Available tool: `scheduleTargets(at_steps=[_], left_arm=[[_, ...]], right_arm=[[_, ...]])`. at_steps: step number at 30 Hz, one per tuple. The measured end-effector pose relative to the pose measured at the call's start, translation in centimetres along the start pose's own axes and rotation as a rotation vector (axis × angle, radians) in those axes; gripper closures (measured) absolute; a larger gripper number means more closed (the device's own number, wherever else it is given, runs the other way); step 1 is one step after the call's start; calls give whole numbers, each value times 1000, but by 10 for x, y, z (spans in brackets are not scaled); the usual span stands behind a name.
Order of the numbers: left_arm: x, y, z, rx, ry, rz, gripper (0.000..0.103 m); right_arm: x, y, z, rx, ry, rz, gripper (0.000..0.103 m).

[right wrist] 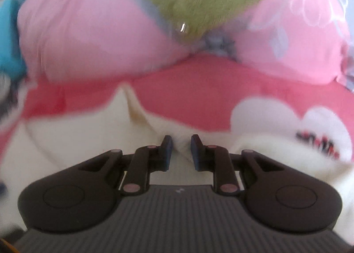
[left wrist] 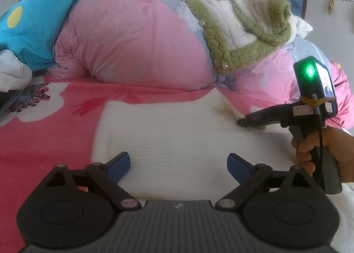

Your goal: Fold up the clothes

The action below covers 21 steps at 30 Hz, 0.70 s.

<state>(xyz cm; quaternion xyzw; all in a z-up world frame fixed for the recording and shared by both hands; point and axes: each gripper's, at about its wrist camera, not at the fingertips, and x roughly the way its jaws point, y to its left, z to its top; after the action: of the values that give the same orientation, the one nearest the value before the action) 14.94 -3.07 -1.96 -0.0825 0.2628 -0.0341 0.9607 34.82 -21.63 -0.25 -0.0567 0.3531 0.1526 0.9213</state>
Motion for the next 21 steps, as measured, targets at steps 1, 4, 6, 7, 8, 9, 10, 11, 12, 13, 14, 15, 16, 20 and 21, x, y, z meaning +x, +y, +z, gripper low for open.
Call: scheduleTargets(at_steps=[1,4,6,7,8,9,10,11,12,13,14,15,16,20,21], left_arm=[[0,1,0,-2,0,-2,8],[0,1,0,-5,1,-4,8],[0,1,0,-4,2,-4,7],[0,1,0,-4,2,-4,7],[0,1,0,-4,2,-4,7],[0,1,0,-3,2,-3,7],[0,1,0,-3,2,-3,7],[0,1,0,-3,2,-3,7],[0,1,0,-2,2,-3,7],[0,1,0,-2,2,-2,7],[0,0,0,-1,2,-2,7],[1,0,0,0,2,-1,7],[1,0,0,0,2,-1,7],[1,1,-1,-1,2,-3,7],[1,1,-1,0,3,-3,7]], right_arm=[[0,6,-5,-36,-8,-19,84],[-6,11,12,-73,-9,-38,84],[-17,7,22,-66,-62,-31,84],[-22,5,29,-48,-92,-28,84],[-26,2,36,-27,-123,-25,84],[-26,-1,44,2,-146,-24,84],[-22,-6,52,42,-156,-27,84],[-17,-11,59,84,-164,-30,84],[-8,-17,64,131,-155,-25,84],[2,-22,70,179,-141,-18,84],[13,-26,72,217,-114,-5,84],[24,-30,73,253,-82,9,84],[37,-30,72,287,-33,38,84],[55,-17,59,272,63,133,84],[50,-10,55,232,51,157,84]])
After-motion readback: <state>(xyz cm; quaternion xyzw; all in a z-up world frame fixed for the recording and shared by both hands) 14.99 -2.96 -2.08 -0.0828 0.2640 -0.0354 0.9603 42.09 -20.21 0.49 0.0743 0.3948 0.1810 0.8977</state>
